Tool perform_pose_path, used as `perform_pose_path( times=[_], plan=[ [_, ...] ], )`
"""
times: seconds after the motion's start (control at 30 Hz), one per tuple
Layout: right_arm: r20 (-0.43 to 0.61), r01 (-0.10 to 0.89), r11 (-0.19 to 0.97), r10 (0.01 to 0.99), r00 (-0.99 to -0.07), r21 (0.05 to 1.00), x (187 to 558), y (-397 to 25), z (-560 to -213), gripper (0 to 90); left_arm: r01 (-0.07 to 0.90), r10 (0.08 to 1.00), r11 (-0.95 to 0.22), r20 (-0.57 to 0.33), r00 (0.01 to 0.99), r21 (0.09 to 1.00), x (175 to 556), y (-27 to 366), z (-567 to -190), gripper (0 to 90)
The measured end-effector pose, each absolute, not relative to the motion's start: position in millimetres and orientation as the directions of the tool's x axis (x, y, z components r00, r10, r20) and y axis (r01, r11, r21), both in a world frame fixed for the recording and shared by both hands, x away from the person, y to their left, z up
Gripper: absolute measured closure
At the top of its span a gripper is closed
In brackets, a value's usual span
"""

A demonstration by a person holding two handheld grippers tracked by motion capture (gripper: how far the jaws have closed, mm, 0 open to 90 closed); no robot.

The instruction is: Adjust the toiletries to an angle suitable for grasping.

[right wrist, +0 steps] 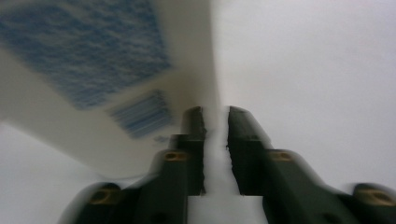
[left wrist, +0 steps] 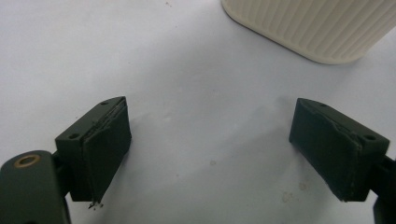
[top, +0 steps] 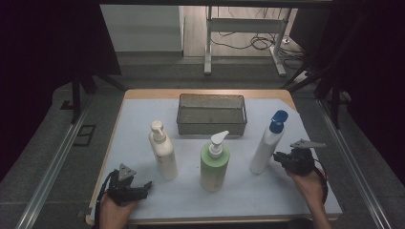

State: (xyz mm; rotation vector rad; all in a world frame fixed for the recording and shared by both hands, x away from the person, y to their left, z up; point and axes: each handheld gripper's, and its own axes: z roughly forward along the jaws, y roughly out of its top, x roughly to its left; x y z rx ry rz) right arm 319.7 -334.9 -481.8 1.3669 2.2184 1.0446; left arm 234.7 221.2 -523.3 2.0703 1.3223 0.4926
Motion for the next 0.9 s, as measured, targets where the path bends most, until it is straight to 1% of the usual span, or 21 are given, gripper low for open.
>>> perform_pose_path(
  times=[0.07, 0.13, 0.17, 0.23, 0.3, 0.33, 0.37, 0.47, 0.9],
  plan=[
    [0.104, 0.630, 0.266, 0.867, -0.487, 0.730, 320, -336, -482, 75.1, 0.670, 0.904, -0.302, -0.020, 0.428, 0.678, 235, 221, -523, 12.5],
    [0.092, 0.636, 0.274, 0.873, -0.479, 0.721, 321, -336, -483, 75.2, 0.670, 0.904, -0.302, -0.020, 0.428, 0.678, 235, 221, -523, 12.5],
    [0.089, 0.633, 0.275, 0.873, -0.480, 0.724, 321, -336, -483, 77.1, 0.670, 0.904, -0.302, -0.021, 0.428, 0.678, 235, 221, -523, 12.5],
    [0.142, 0.631, 0.241, 0.858, -0.494, 0.737, 322, -338, -483, 82.6, 0.670, 0.904, -0.302, -0.020, 0.428, 0.678, 235, 221, -523, 12.5],
    [0.156, 0.629, 0.222, 0.859, -0.487, 0.745, 324, -338, -484, 87.2, 0.670, 0.904, -0.302, -0.020, 0.428, 0.678, 235, 221, -523, 12.5],
    [0.156, 0.629, 0.222, 0.859, -0.487, 0.745, 324, -338, -484, 87.2, 0.670, 0.904, -0.302, -0.020, 0.428, 0.678, 235, 221, -523, 12.5],
    [0.171, 0.637, 0.208, 0.860, -0.480, 0.742, 327, -338, -485, 89.1, 0.670, 0.904, -0.302, -0.021, 0.427, 0.678, 235, 221, -523, 12.5],
    [0.156, 0.639, 0.216, 0.867, -0.473, 0.738, 330, -337, -487, 89.2, 0.670, 0.904, -0.302, -0.021, 0.428, 0.678, 235, 221, -523, 12.6],
    [0.170, 0.658, 0.183, 0.884, -0.435, 0.730, 341, -334, -494, 89.3, 0.671, 0.904, -0.301, -0.021, 0.427, 0.678, 235, 221, -523, 12.5]
  ],
)
